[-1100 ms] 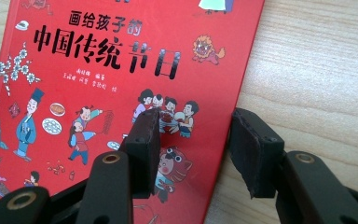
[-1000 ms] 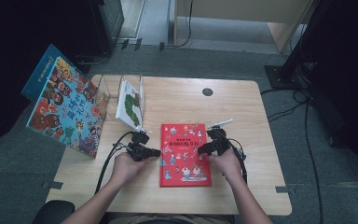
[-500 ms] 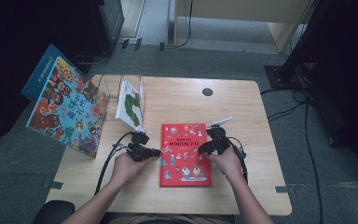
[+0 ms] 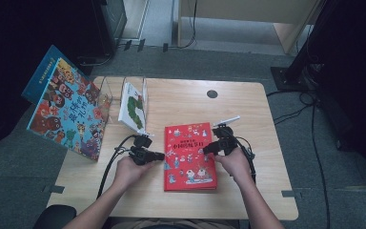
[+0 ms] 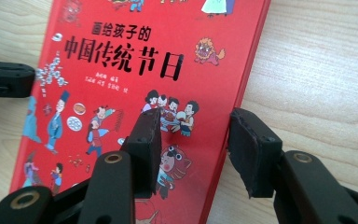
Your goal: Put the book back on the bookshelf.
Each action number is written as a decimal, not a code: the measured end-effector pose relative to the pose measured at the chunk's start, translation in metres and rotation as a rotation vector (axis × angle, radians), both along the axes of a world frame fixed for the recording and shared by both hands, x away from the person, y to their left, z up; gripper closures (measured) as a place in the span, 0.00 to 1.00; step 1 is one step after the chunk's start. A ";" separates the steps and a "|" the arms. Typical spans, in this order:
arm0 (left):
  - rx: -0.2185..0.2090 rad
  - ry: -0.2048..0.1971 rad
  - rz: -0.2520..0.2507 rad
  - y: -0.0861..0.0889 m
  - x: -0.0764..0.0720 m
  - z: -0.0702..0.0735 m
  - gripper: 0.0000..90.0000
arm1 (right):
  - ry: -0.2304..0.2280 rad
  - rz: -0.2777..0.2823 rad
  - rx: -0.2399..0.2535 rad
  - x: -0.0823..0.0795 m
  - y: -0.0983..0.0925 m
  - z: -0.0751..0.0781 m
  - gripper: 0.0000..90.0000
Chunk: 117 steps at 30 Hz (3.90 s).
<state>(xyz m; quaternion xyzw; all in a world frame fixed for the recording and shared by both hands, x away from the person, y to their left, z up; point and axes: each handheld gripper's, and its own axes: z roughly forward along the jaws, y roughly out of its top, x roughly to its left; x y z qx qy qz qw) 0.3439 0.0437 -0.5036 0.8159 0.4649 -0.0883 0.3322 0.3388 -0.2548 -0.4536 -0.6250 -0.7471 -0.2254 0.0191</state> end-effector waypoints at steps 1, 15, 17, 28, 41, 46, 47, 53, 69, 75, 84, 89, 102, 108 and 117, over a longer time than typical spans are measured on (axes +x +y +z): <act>0.002 0.001 -0.001 0.000 0.000 0.000 0.96 | -0.003 0.000 0.001 0.000 0.000 0.002 0.61; -0.014 0.012 0.011 0.000 0.001 0.000 0.95 | -0.037 0.040 0.058 -0.003 0.003 0.037 0.64; -0.014 0.012 0.011 0.000 0.001 0.000 0.95 | -0.038 0.047 0.063 -0.002 0.004 0.042 0.65; -0.014 0.018 0.010 0.001 0.001 0.000 0.94 | -0.029 0.061 0.096 0.000 0.014 0.065 0.67; -0.016 0.022 0.010 0.001 0.001 0.000 0.93 | 0.013 0.086 0.087 0.007 0.032 0.088 0.69; -0.015 0.025 0.014 0.001 0.001 0.000 0.92 | 0.019 0.120 0.077 0.009 0.045 0.096 0.68; -0.015 0.026 0.015 0.001 0.001 0.000 0.92 | 0.019 0.129 0.070 0.009 0.049 0.097 0.68; -0.020 0.028 0.018 0.002 0.001 0.000 0.91 | 0.018 0.183 0.046 0.010 0.069 0.101 0.69; -0.031 0.024 0.025 0.003 0.002 0.002 0.80 | 0.070 0.174 0.023 0.021 0.090 0.091 0.74; -0.044 0.031 0.017 0.002 0.002 0.002 0.71 | 0.090 0.165 0.024 0.026 0.096 0.084 0.76; -0.075 0.058 0.027 0.005 0.004 0.003 0.60 | 0.115 0.163 0.013 0.032 0.102 0.077 0.82; -0.100 0.090 0.019 0.007 0.006 0.003 0.49 | 0.119 0.171 0.007 0.034 0.102 0.074 0.86; -0.101 0.106 0.003 0.006 0.006 0.004 0.43 | 0.158 0.160 0.023 0.040 0.098 0.072 0.90; -0.105 0.108 -0.006 0.006 0.007 0.004 0.42 | 0.171 0.171 0.017 0.042 0.099 0.074 0.92; -0.102 0.102 0.003 0.007 0.007 0.005 0.41 | 0.172 0.208 -0.020 0.045 0.099 0.078 0.97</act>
